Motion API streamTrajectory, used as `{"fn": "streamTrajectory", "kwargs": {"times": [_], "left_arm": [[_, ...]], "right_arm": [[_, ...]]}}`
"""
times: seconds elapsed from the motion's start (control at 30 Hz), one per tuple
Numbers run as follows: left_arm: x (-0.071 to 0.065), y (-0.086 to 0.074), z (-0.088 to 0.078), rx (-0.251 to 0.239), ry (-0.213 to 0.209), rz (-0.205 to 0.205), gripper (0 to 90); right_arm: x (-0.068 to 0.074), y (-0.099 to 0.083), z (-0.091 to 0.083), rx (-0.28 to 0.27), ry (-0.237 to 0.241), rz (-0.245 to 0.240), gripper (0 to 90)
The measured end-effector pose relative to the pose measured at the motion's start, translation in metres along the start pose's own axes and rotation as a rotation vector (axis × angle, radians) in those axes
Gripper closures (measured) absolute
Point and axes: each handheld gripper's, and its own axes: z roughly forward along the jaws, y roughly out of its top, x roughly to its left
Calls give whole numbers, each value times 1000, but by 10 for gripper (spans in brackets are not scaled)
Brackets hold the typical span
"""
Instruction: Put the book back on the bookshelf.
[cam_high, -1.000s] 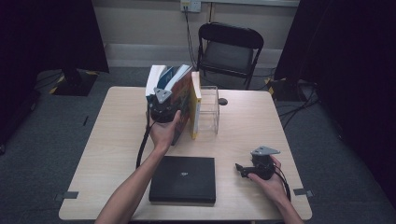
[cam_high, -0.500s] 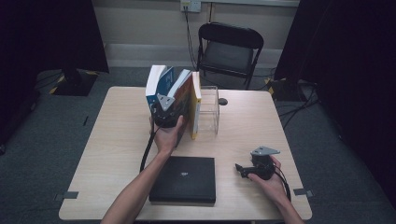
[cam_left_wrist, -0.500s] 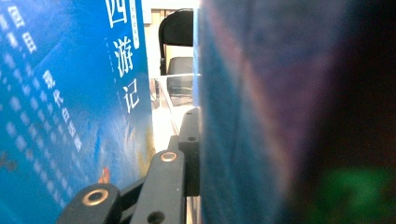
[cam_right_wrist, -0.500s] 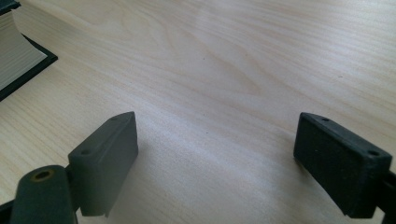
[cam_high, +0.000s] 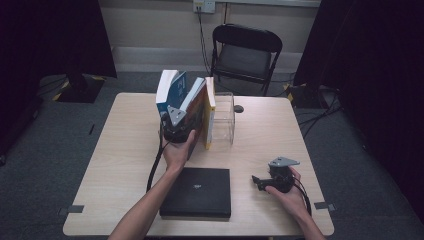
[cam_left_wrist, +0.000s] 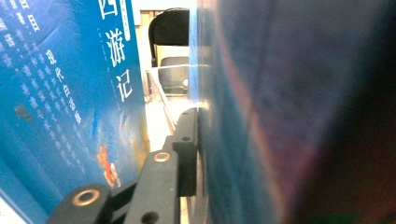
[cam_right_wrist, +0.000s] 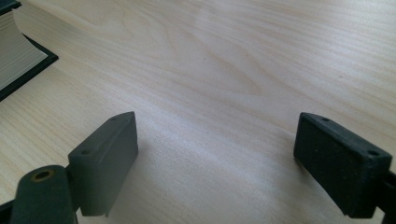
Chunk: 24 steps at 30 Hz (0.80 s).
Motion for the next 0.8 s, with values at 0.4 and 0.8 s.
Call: {"fn": "streamTrajectory", "kwargs": {"times": [0.4,0.8], "left_arm": [[3,1,-10,30,-60,0,608],[9,13,-32,11,-72,42,534]], "right_arm": [[0,0,0,0,1,0,135],[0,0,0,0,1,1,135]]}}
